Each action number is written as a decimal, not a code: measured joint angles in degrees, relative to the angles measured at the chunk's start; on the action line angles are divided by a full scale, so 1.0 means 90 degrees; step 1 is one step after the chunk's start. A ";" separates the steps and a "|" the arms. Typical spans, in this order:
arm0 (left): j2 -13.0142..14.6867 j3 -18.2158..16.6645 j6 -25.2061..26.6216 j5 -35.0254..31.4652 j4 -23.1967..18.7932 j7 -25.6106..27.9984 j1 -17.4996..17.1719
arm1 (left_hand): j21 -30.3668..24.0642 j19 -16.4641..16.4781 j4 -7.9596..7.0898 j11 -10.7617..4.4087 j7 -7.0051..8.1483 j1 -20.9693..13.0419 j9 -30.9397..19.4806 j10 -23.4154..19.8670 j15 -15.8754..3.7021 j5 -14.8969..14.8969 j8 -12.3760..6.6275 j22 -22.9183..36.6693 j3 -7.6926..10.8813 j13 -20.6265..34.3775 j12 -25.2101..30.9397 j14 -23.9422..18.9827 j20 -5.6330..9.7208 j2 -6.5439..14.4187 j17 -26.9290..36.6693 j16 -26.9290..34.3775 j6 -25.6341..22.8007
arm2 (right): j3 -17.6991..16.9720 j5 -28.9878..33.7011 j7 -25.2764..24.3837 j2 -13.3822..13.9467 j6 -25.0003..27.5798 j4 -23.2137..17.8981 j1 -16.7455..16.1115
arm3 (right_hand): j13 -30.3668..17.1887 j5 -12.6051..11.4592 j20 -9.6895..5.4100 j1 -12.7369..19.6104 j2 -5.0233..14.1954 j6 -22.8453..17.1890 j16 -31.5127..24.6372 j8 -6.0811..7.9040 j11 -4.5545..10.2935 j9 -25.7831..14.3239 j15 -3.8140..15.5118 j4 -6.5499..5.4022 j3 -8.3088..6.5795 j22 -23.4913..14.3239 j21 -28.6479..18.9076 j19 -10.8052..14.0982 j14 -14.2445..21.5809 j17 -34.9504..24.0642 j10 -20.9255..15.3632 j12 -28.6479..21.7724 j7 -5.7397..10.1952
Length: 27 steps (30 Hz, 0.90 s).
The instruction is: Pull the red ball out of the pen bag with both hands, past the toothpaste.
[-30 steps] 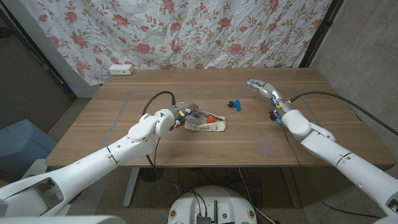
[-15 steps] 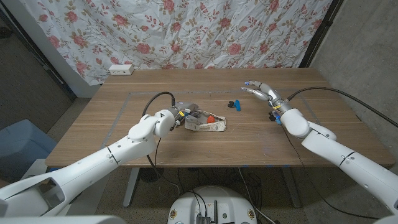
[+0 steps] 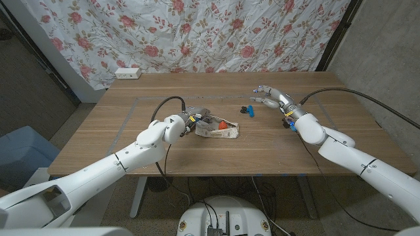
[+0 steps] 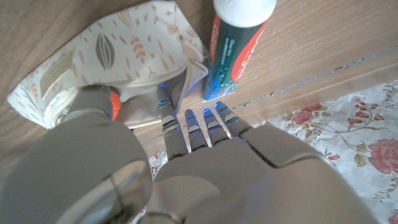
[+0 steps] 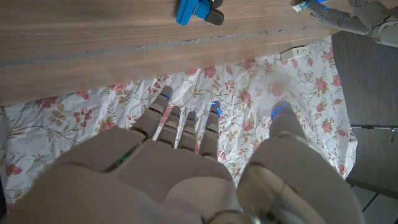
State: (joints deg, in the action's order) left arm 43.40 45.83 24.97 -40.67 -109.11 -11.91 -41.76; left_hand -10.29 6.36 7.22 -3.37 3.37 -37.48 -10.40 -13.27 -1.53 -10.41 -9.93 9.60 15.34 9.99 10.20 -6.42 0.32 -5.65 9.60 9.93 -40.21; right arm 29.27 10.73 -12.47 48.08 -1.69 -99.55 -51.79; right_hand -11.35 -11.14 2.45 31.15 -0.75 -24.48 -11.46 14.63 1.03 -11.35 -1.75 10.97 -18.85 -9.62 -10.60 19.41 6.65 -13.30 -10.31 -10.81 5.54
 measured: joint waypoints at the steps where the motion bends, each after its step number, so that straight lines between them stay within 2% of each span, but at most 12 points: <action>1: -0.0003 0.0000 0.0001 0.0008 0.0002 0.0031 -0.0005 | 0.0000 0.0000 0.0000 0.0000 0.0000 0.0000 0.0000 0.0000 0.0000 0.0000 0.0000 0.0000 0.0000 0.0000 0.0000 0.0000 0.0000 0.0000 0.0000 0.0000 0.0000 | 0.0002 0.0023 0.0005 0.0006 0.0013 -0.0017 0.0000 | 0.0000 0.0000 0.0000 0.0017 -0.0007 0.0000 0.0000 0.0000 0.0000 0.0000 0.0000 0.0000 0.0000 0.0000 0.0000 0.0000 0.0000 0.0000 0.0000 0.0000 0.0000; 6: -0.0027 -0.0002 0.0016 0.0044 0.0022 0.0187 -0.0067 | 0.0000 0.0000 0.0000 0.0000 0.0000 0.0000 0.0000 0.0000 0.0000 0.0000 -0.0029 0.0000 0.0000 0.0000 0.0000 -0.0001 0.0000 0.0000 0.0000 0.0000 0.0000 | 0.0023 0.0152 0.0038 0.0034 0.0086 -0.0101 -0.0002 | 0.0000 0.0000 0.0000 0.0028 -0.0018 -0.0069 0.0000 0.0049 0.0000 0.0000 0.0000 0.0000 0.0000 0.0000 0.0000 0.0000 0.0000 0.0000 0.0000 0.0000 0.0020; 12: -0.0070 -0.0029 0.0032 0.0128 0.0054 0.0368 -0.0139 | 0.0000 -0.0033 0.0000 0.0000 0.0000 0.0025 0.0000 -0.0001 -0.0001 0.0000 -0.0039 0.0000 0.0000 0.0000 0.0000 -0.0001 0.0034 0.0026 0.0001 0.0000 -0.0001 | 0.0065 0.0357 0.0108 0.0080 0.0216 -0.0219 0.0010 | 0.0000 0.0000 0.0000 0.0187 -0.0177 -0.0220 -0.0025 0.0123 0.0000 -0.0024 0.0000 -0.0034 -0.0034 0.0000 0.0000 0.0001 0.0001 0.0010 -0.0001 0.0000 0.0063; 20: -0.0132 -0.0060 0.0032 0.0294 0.0125 0.0591 -0.0208 | 0.0000 -0.0114 0.0000 -0.0005 0.0024 0.0058 -0.0001 0.0004 -0.0013 0.0000 -0.0053 0.0000 0.0001 0.0000 0.0000 0.0055 0.0046 0.0059 0.0001 0.0000 -0.0025 | 0.0150 0.0634 0.0240 0.0146 0.0442 -0.0390 0.0054 | 0.0000 0.0000 0.0000 0.0320 -0.0159 -0.0398 -0.0025 0.0222 0.0000 -0.0029 0.0000 -0.0034 -0.0033 0.0000 0.0000 0.0001 0.0001 0.0029 -0.0001 0.0000 0.0125; 27: -0.0181 -0.0065 -0.0015 0.0450 0.0211 0.0776 -0.0231 | 0.0000 -0.0149 0.0000 -0.0035 0.0024 0.0083 -0.0001 0.0034 -0.0013 0.0000 -0.0053 0.0000 0.0001 0.0000 0.0000 0.0124 0.0011 0.0084 0.0001 0.0000 -0.0025 | 0.0264 0.0954 0.0419 0.0208 0.0677 -0.0556 0.0127 | 0.0001 0.0000 0.0000 0.0461 -0.0300 -0.0555 -0.0025 0.0309 0.0000 -0.0028 0.0000 -0.0052 -0.0051 0.0000 0.0000 0.0001 0.0001 0.0029 -0.0001 0.0000 0.0149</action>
State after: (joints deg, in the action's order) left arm 41.77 45.24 24.84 -36.62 -107.21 -4.93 -43.84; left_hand -10.29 5.02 7.22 -3.68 3.59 -36.72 -10.41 -12.97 -1.64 -10.40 -10.40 9.60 15.35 9.99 10.20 -5.31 0.41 -4.89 9.61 9.93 -40.43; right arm 31.64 19.32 -8.70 49.95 4.41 -104.55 -50.65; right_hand -11.34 -11.14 2.46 35.30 -3.45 -29.47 -11.68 17.42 1.03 -11.60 -1.74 10.50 -19.31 -9.62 -10.60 19.42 6.66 -13.04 -10.32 -10.81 6.87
